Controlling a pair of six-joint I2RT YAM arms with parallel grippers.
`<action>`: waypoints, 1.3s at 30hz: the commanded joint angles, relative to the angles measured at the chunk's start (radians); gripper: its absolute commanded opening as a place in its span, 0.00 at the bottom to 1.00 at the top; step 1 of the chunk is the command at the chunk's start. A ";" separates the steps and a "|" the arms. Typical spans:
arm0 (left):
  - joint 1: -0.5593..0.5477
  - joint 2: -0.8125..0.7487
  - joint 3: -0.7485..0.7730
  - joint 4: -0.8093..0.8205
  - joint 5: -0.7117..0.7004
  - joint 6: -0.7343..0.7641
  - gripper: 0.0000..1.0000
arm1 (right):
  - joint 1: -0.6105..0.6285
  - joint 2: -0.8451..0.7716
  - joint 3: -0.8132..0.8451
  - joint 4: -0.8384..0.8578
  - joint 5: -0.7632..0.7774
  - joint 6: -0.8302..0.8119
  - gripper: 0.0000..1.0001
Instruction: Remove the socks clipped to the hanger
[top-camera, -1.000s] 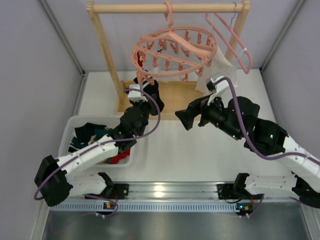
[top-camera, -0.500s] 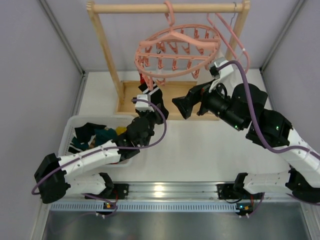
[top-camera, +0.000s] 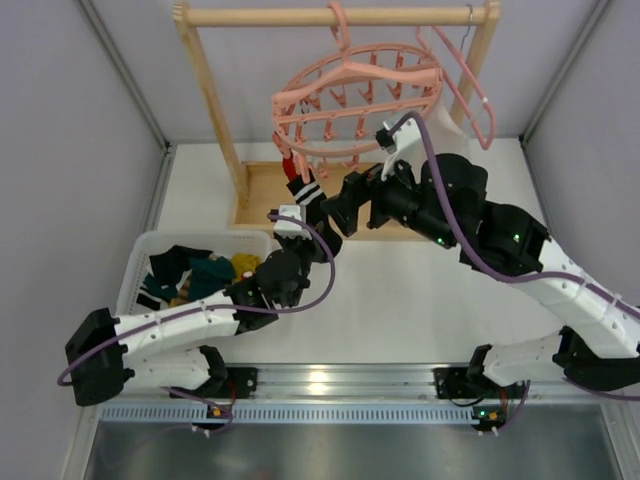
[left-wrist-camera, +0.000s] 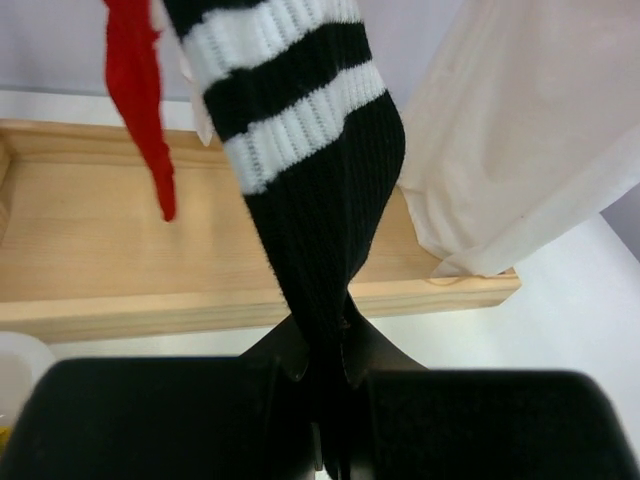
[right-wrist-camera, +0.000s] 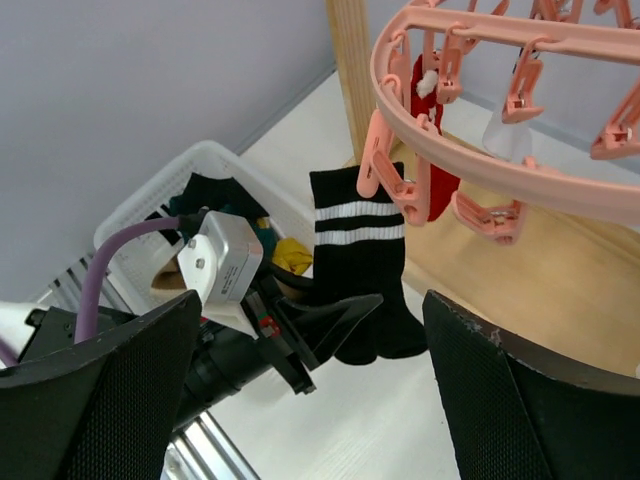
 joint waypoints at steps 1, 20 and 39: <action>-0.006 -0.048 -0.040 0.051 -0.036 0.019 0.00 | -0.006 0.044 0.061 0.000 -0.014 0.023 0.87; -0.033 0.002 -0.022 0.093 -0.081 0.091 0.00 | 0.015 0.271 0.193 0.016 0.225 0.023 0.77; -0.093 0.451 0.369 0.113 -0.190 0.408 0.00 | -0.017 0.323 0.445 -0.346 0.366 -0.040 0.78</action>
